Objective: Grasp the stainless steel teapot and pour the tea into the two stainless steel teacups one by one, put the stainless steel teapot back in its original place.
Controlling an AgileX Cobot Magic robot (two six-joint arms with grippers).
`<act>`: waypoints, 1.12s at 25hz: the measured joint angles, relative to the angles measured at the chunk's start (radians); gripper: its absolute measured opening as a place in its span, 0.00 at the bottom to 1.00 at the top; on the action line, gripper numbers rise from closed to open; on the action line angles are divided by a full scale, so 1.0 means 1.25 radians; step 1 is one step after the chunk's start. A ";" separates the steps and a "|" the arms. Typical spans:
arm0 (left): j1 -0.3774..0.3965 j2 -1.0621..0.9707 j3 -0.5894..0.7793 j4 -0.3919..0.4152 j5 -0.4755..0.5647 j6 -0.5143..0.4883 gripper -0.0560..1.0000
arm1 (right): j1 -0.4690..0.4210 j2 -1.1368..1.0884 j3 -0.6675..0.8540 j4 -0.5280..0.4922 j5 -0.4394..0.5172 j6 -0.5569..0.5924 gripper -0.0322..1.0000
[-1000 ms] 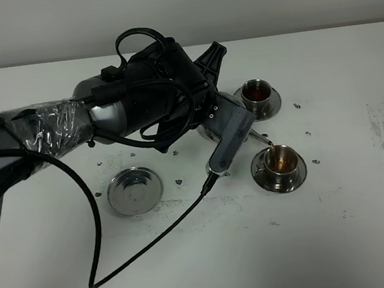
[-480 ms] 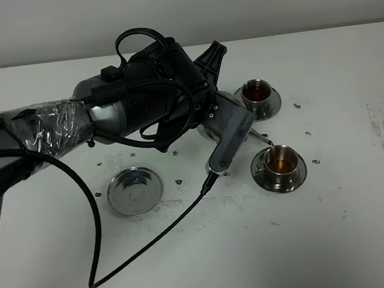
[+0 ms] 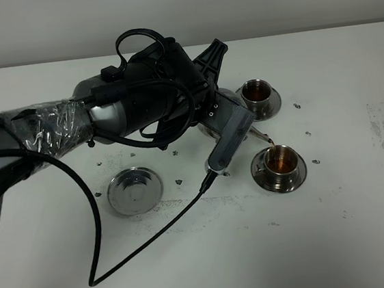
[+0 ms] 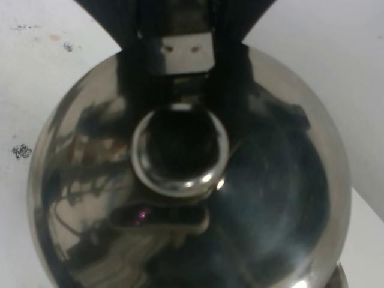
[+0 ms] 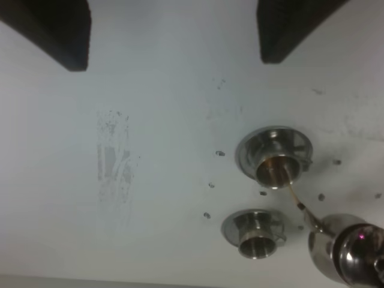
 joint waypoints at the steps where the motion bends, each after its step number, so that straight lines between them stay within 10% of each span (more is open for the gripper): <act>1: 0.000 0.000 0.000 0.000 -0.001 0.000 0.24 | 0.000 0.000 0.000 0.000 0.000 0.000 0.61; 28: 0.000 0.000 0.000 0.016 -0.021 0.008 0.24 | 0.000 0.000 0.000 0.000 0.000 0.000 0.61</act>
